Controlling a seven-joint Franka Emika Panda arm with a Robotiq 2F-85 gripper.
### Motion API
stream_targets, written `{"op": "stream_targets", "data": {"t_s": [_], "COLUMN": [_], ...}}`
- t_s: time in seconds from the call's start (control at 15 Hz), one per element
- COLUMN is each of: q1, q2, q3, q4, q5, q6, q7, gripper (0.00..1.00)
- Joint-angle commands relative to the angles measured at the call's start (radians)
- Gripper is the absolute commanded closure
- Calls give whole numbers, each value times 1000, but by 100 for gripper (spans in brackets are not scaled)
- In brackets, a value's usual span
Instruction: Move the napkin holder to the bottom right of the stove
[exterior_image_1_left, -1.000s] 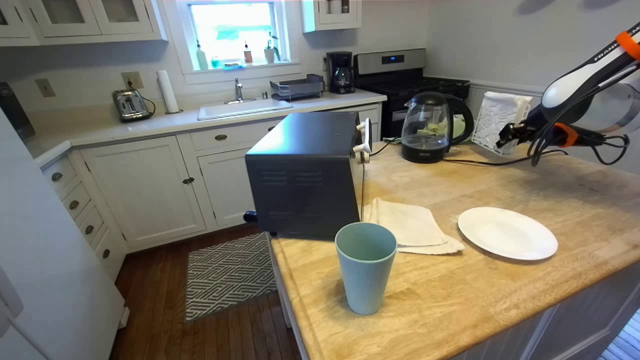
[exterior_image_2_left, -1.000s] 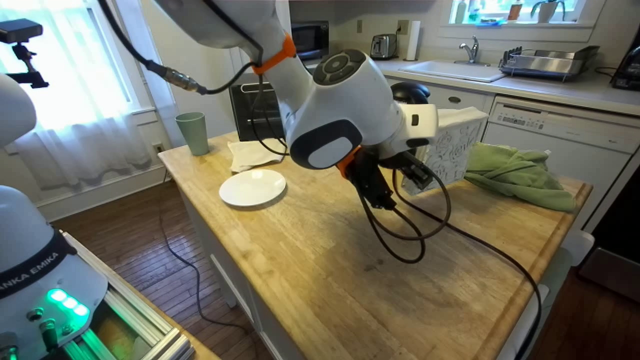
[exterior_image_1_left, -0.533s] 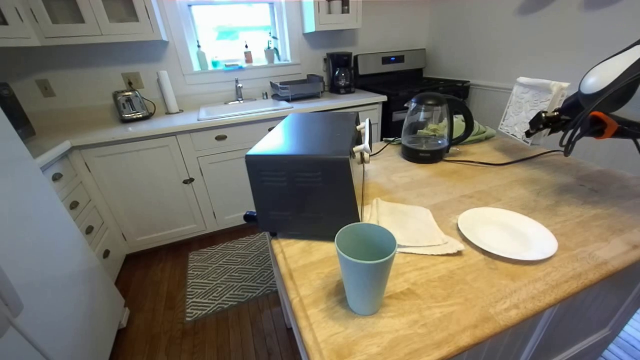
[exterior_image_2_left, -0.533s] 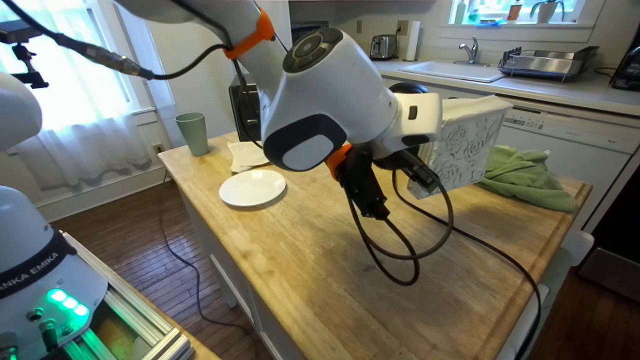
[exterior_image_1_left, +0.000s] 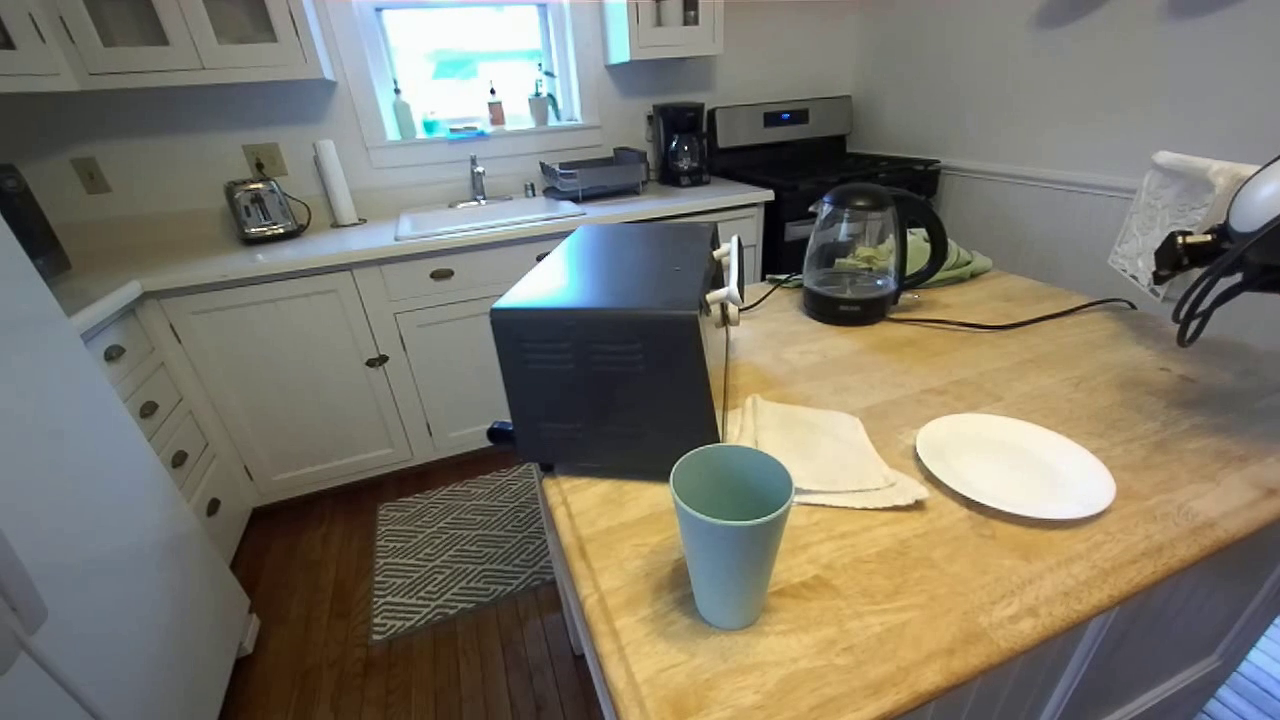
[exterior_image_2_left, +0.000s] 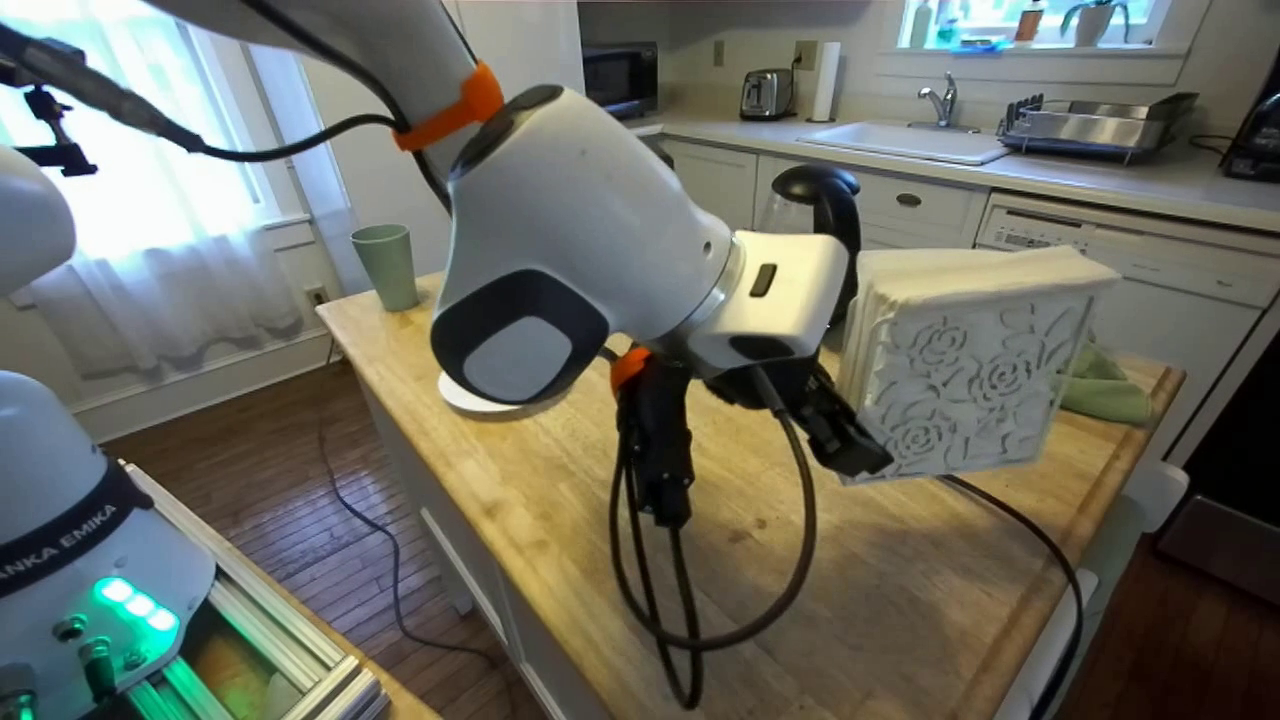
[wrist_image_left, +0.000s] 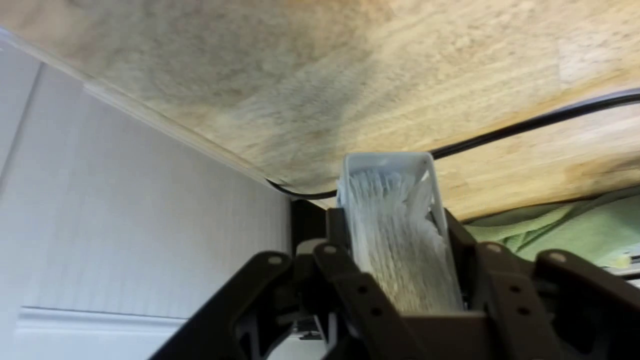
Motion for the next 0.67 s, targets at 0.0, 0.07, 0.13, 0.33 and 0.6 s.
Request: {"op": "stream_targets", "data": {"t_s": [0.0,0.07,0.13,0.33,0.6], "q1": [193,248,289,420,653], "q2": [-64,-65,-55,-27,-7], "q3": [-161,-201,-214,-252,-396], "q4": [-72,-83,-85,-75,-62], "q5": [256,333,409,641,713], "q6": [46,46,38,27,46], "q7": [-28,-30,-24,5,199], "gripper": [80,80,80,80,80]}}
